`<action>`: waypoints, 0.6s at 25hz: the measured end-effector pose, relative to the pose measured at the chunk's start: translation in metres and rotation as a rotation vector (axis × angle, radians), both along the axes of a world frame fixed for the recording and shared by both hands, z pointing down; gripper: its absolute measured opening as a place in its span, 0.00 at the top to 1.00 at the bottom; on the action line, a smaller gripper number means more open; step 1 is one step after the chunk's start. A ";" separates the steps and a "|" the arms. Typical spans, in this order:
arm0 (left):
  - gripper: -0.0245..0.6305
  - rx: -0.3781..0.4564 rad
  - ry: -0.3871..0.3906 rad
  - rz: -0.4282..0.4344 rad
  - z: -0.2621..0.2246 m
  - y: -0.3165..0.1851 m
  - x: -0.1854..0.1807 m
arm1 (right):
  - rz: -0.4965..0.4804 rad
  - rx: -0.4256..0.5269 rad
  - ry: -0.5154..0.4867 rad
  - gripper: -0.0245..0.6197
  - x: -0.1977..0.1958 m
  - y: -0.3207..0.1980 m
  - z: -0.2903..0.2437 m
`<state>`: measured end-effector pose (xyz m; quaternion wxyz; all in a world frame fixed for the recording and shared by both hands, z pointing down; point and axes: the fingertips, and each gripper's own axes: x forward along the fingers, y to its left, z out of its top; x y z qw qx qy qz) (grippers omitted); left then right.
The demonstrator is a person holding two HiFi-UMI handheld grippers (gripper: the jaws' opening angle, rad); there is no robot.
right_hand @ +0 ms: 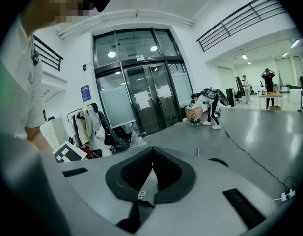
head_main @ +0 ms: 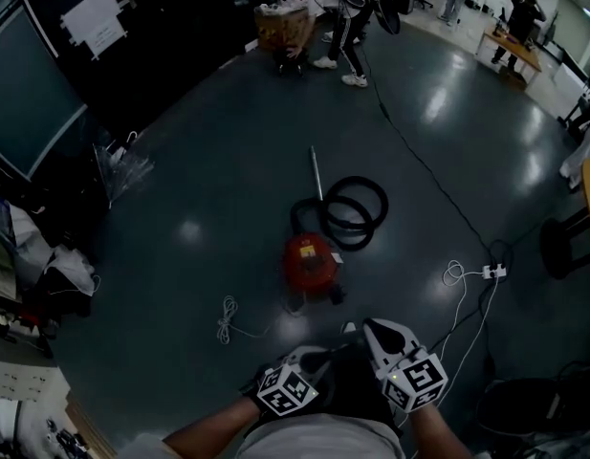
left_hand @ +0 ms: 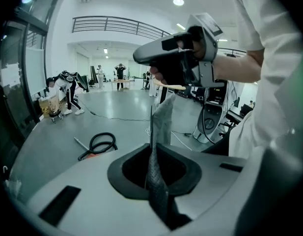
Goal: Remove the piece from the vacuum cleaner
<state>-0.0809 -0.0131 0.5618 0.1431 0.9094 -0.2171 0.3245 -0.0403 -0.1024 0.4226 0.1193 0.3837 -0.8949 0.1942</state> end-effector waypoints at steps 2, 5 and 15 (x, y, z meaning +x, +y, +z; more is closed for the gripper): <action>0.92 -0.001 0.018 -0.005 -0.013 0.008 -0.002 | 0.014 0.008 -0.004 0.94 -0.001 0.012 -0.011; 0.92 -0.003 0.032 -0.002 -0.029 0.019 -0.004 | 0.028 0.020 -0.010 0.94 0.000 0.027 -0.026; 0.92 0.015 0.074 -0.060 -0.072 0.055 0.012 | -0.004 0.055 -0.009 0.94 -0.001 0.068 -0.061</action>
